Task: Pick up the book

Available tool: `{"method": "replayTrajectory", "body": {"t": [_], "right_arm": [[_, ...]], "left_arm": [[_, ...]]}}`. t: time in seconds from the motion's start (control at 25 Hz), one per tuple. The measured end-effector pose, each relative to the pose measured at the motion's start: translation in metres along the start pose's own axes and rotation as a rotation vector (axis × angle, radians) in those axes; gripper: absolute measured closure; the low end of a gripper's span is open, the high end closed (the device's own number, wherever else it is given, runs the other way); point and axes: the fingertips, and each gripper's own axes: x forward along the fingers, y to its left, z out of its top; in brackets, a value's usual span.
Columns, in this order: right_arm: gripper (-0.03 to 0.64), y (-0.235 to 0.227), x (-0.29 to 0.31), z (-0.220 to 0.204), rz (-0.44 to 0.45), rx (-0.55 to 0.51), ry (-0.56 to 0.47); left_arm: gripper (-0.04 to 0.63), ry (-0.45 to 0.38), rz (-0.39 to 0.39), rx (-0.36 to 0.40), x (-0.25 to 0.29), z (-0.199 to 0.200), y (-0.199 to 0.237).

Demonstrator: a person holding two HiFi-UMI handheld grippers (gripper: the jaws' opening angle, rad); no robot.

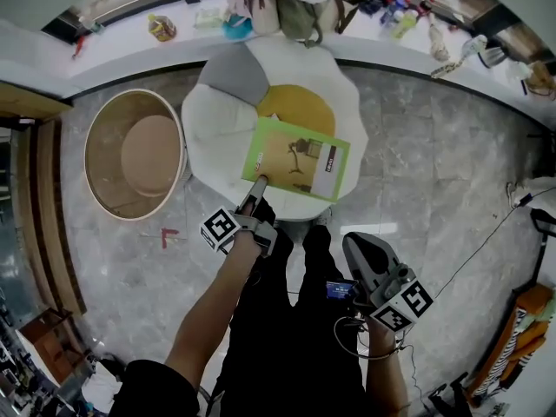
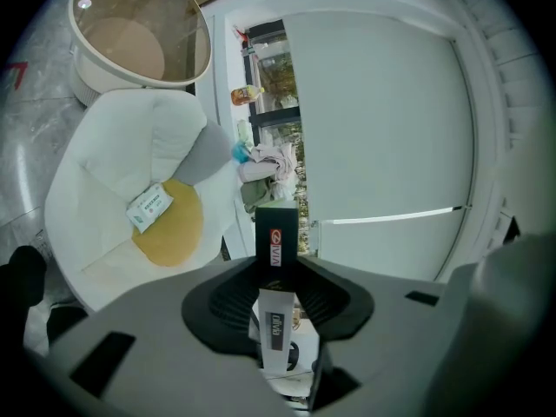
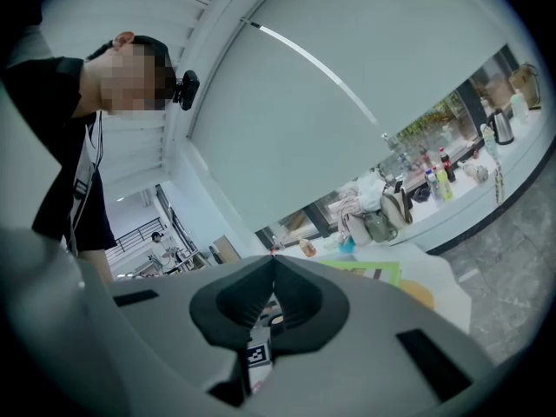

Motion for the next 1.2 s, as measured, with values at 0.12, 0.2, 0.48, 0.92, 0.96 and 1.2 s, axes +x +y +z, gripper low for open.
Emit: {"method": "replayTrajectory", "body": {"t": [0.12, 0.2, 0.48, 0.92, 0.96, 1.2], "right_arm": [[0.6, 0.008, 0.001, 0.015, 0.008, -0.03, -0.026], [0.6, 0.011, -0.001, 0.024, 0.015, -0.049, -0.047], [0.6, 0.017, -0.015, 0.053, 0.021, -0.104, -0.082], [0.6, 0.019, -0.025, 0.092, 0.048, -0.161, -0.12], [0.6, 0.018, -0.026, 0.096, 0.051, -0.166, -0.122], [0.6, 0.018, -0.035, 0.101, 0.075, -0.186, -0.119]], "left_arm": [[0.456, -0.01, -0.017, -0.011, -0.016, 0.003, -0.014], [0.456, -0.016, -0.028, -0.007, -0.028, 0.004, -0.023], [0.456, -0.056, -0.08, -0.077, -0.063, -0.003, -0.06], [0.456, -0.128, -0.129, -0.125, -0.1, -0.007, -0.114], [0.456, -0.133, -0.133, -0.126, -0.103, -0.008, -0.119], [0.456, -0.17, -0.15, -0.138, -0.122, -0.018, -0.139]]}}
